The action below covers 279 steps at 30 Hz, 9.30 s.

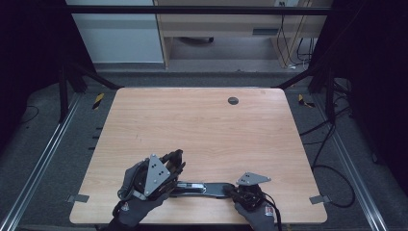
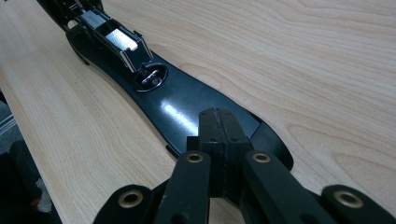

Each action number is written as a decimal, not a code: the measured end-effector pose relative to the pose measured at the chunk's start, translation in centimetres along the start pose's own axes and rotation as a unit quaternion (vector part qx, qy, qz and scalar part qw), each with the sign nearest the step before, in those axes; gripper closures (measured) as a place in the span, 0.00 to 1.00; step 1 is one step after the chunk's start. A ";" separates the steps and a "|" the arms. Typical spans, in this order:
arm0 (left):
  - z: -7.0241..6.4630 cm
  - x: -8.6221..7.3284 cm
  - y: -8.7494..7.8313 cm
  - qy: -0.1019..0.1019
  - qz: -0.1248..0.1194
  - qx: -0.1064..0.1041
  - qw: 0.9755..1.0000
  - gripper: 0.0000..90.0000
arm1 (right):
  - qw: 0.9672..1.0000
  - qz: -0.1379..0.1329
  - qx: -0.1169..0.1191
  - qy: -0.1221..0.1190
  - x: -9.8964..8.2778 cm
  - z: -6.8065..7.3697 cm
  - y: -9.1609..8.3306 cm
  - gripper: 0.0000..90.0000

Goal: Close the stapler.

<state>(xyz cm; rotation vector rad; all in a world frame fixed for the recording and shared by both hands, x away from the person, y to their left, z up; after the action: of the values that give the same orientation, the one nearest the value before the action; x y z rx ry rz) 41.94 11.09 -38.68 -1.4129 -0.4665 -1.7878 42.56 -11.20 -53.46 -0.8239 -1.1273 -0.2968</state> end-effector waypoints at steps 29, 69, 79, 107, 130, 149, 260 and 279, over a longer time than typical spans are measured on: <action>-2.2 0.2 1.7 0.045 0.013 -0.007 0.999 0.61 | 1.000 -0.001 0.000 0.004 0.0 0.0 0.0 1.00; -5.6 -0.4 4.2 0.120 0.037 -0.022 0.992 0.60 | 1.000 -0.003 0.003 0.003 -0.1 0.1 0.1 1.00; -6.4 -0.7 4.8 0.139 0.044 -0.023 0.989 0.60 | 1.000 -0.004 0.003 0.002 -0.1 0.1 0.0 1.00; -8.2 -1.6 6.2 0.185 0.060 -0.033 0.980 0.59 | 1.000 -0.003 0.004 0.003 -0.1 0.1 0.0 1.00; -9.8 -2.9 7.3 0.217 0.072 -0.044 0.972 0.58 | 1.000 -0.002 -0.007 0.002 -0.1 -0.2 -0.3 1.00; -10.8 -4.1 8.0 0.238 0.084 -0.056 0.966 0.56 | 1.000 -0.005 -0.013 -0.003 -0.2 -0.4 -0.4 1.00; 3.3 -8.5 -0.6 0.013 0.077 0.042 0.996 0.39 | 0.991 -0.112 -0.079 -0.006 4.8 -2.7 -5.4 1.00; 6.4 -13.0 -2.4 -0.058 0.111 0.112 0.986 0.48 | 0.993 -0.117 -0.025 -0.022 5.9 0.6 -4.6 1.00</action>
<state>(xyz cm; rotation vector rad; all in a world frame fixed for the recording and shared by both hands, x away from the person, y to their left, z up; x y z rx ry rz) 45.04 21.68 -48.40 -1.3581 -0.5314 -1.4352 41.95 -12.78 -46.22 -0.7461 -1.2650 -0.5062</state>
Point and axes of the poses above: each handheld gripper's, and its own axes: y roughly forward along the jaws, x roughly out of its top, z roughly to its left, the point moved 6 cm from there along y, roughly forward along the jaws, and after that the axes turned 12 degrees about -z, right-handed, at the moved point
